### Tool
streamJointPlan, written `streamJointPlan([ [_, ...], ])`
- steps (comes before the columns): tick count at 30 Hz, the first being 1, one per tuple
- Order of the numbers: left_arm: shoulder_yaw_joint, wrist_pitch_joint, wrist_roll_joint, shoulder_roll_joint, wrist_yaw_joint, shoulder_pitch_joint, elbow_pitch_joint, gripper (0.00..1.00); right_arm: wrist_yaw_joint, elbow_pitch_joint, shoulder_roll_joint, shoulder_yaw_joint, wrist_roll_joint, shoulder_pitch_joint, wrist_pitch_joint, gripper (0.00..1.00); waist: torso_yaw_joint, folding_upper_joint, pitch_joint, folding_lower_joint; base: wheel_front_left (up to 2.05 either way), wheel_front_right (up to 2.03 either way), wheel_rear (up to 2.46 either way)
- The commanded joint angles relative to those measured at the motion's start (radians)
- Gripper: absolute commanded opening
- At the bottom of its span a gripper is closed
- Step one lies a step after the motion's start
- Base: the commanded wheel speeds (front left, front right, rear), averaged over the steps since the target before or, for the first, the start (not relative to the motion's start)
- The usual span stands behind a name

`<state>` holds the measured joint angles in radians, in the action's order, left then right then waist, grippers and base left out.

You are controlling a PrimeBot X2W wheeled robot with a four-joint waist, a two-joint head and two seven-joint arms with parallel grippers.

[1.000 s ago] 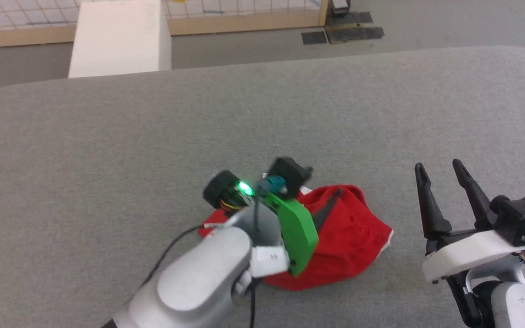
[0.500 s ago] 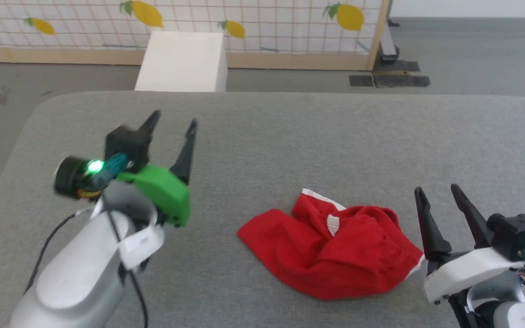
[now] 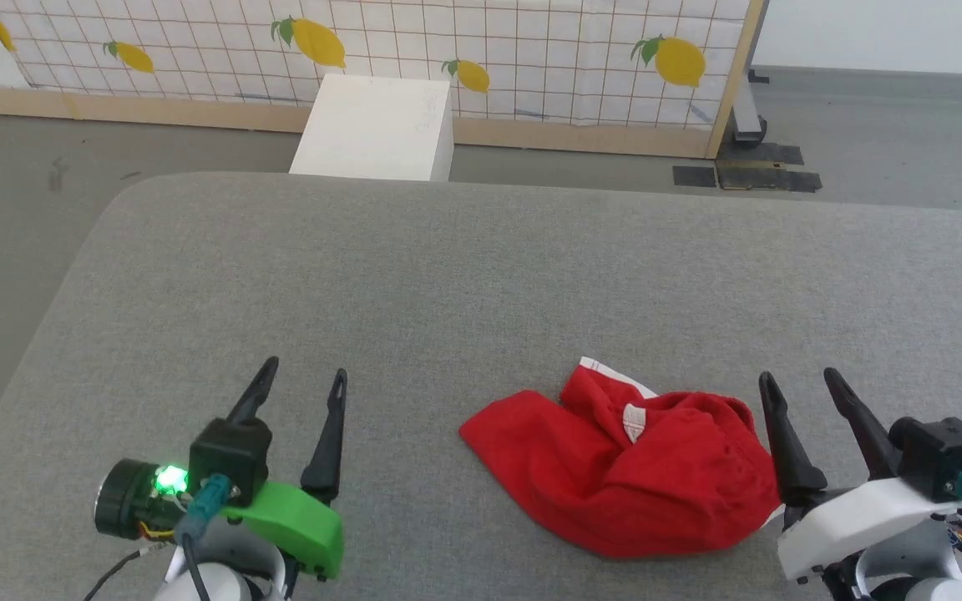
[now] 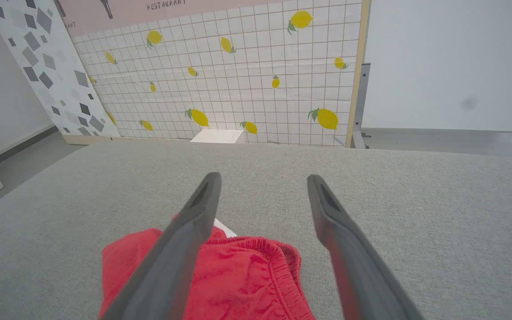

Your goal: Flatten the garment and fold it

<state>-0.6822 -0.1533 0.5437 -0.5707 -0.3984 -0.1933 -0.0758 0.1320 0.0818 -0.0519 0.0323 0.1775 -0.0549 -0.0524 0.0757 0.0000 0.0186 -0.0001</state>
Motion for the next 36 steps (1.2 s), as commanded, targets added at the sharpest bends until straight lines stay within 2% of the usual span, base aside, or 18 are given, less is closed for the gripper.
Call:
streamJointPlan([
  [1,-0.002,-0.01,-0.011,-0.009,-0.008,0.016,-0.008,1.0,-0.001,0.0,0.002,0.0,0.003,-0.013,0.0,1.0,-0.002,0.0,0.0,0.0001,0.0,0.0,0.0],
  [15,-0.032,-0.023,-0.032,-0.008,0.01,0.004,-0.027,1.0,-0.001,0.003,0.002,0.003,0.001,-0.013,-0.003,1.0,0.0,0.0,0.005,0.0001,0.0,0.0,0.0],
  [19,-0.039,-0.019,-0.033,0.002,0.01,-0.003,-0.029,1.0,-0.001,0.008,-0.002,0.008,0.001,0.002,-0.061,1.0,0.013,0.0,0.019,0.0001,0.0,0.0,0.0],
  [23,-0.042,-0.018,-0.036,0.008,0.009,-0.015,-0.03,1.0,-0.001,-0.002,-0.075,-0.023,0.024,0.045,-0.258,1.0,0.028,0.0,0.046,0.0001,0.0,0.0,0.0],
  [28,-0.042,-0.019,-0.041,0.012,0.012,-0.036,-0.034,1.0,-0.001,-0.026,-0.208,-0.075,0.086,0.142,-0.575,1.0,0.054,0.0,0.102,0.0001,0.0,0.0,0.0],
  [32,-0.049,-0.02,-0.048,0.024,0.016,-0.057,-0.033,1.0,-0.001,-0.047,-0.309,-0.128,0.161,0.246,-0.764,1.0,0.081,0.0,0.153,0.0001,0.0,0.0,0.0],
  [36,-0.058,-0.026,-0.055,0.042,0.02,-0.075,-0.025,1.0,-0.001,-0.091,-0.369,-0.173,0.232,0.33,-0.902,1.0,0.114,0.0,0.193,0.0001,0.0,0.0,0.0],
])
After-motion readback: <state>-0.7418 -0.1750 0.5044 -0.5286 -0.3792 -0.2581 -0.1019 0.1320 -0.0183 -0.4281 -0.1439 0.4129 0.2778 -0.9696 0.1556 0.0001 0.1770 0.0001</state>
